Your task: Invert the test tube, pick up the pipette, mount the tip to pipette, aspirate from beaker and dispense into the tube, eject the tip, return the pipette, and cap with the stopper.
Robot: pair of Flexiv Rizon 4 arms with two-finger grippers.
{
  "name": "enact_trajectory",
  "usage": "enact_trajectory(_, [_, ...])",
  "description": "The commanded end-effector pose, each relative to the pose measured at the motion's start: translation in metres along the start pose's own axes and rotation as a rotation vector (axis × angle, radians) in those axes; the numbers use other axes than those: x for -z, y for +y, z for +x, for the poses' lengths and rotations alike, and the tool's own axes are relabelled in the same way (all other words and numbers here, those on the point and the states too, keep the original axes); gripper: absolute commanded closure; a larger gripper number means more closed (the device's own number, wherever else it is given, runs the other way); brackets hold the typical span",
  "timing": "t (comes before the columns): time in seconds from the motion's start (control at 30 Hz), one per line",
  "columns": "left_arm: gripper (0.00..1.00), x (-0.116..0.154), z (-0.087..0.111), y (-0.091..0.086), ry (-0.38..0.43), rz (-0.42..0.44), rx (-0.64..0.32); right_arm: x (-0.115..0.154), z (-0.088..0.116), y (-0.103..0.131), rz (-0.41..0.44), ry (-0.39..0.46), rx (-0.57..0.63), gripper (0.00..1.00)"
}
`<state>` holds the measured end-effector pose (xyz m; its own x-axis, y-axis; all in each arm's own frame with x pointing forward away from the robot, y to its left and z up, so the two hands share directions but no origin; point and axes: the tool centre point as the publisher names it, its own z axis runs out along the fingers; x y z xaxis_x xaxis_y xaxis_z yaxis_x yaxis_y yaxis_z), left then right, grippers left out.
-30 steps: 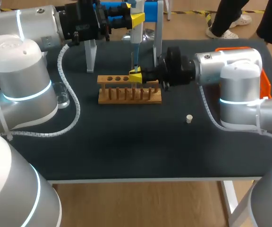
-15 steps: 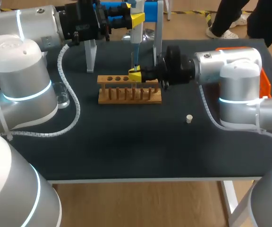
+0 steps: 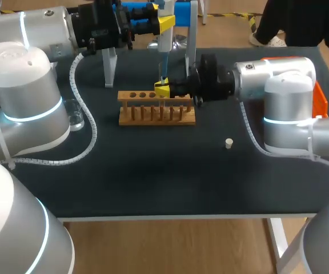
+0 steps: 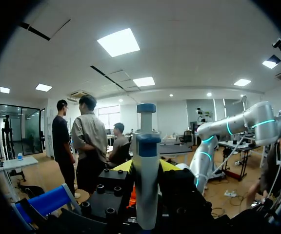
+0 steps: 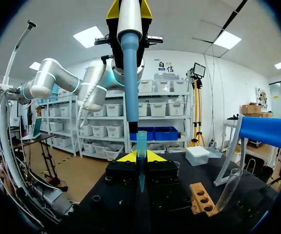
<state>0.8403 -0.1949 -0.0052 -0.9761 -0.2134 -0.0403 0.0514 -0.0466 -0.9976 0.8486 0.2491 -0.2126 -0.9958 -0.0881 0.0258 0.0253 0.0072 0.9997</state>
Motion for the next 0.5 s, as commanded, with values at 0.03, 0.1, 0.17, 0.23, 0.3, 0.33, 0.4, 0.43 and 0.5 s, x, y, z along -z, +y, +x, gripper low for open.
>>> enact_trajectory(0.03, [1.0, 0.0009, -0.0004, 0.0003, 0.003, 0.0, 0.0, 0.0006, -0.0013, 0.0016, -0.005, -0.005, 0.006, 1.0])
enact_trajectory(0.1, [1.0, 0.0009, -0.0004, 0.0003, 0.003, 0.0, 0.0, 0.0014, -0.0017, 0.0021, -0.007, -0.007, 0.01, 1.0])
enact_trajectory(0.17, [1.0, 0.0009, -0.0004, 0.0003, 0.003, 0.0, 0.0, 0.0021, -0.0017, 0.0024, -0.01, -0.009, 0.016, 1.0])
enact_trajectory(0.23, [1.0, 0.0009, -0.0004, 0.0003, 0.003, 0.0, 0.0, 0.0029, -0.0014, 0.0025, -0.012, -0.009, 0.019, 1.0])
enact_trajectory(0.3, [1.0, 0.0009, -0.0004, 0.0003, 0.003, 0.0, 0.0, 0.0036, -0.0001, 0.0026, -0.012, -0.007, 0.022, 1.0])
enact_trajectory(0.33, [1.0, 0.0009, -0.0004, 0.0003, 0.003, 0.0, 0.0, 0.0039, 0.0005, 0.0025, -0.013, -0.005, 0.022, 1.0])
enact_trajectory(0.4, [1.0, 0.0009, -0.0004, 0.0003, 0.003, 0.0, 0.0, 0.0043, 0.0017, 0.0016, -0.012, -0.003, 0.022, 1.0])
enact_trajectory(0.43, [1.0, 0.0009, -0.0004, 0.0003, 0.003, 0.0, 0.0, 0.0044, 0.0022, 0.0008, -0.011, -0.002, 0.022, 1.0])
enact_trajectory(0.5, [1.0, 0.0009, -0.0004, 0.0003, 0.003, 0.0, 0.0, 0.0046, 0.0028, -0.0016, -0.006, -0.001, 0.018, 1.0])
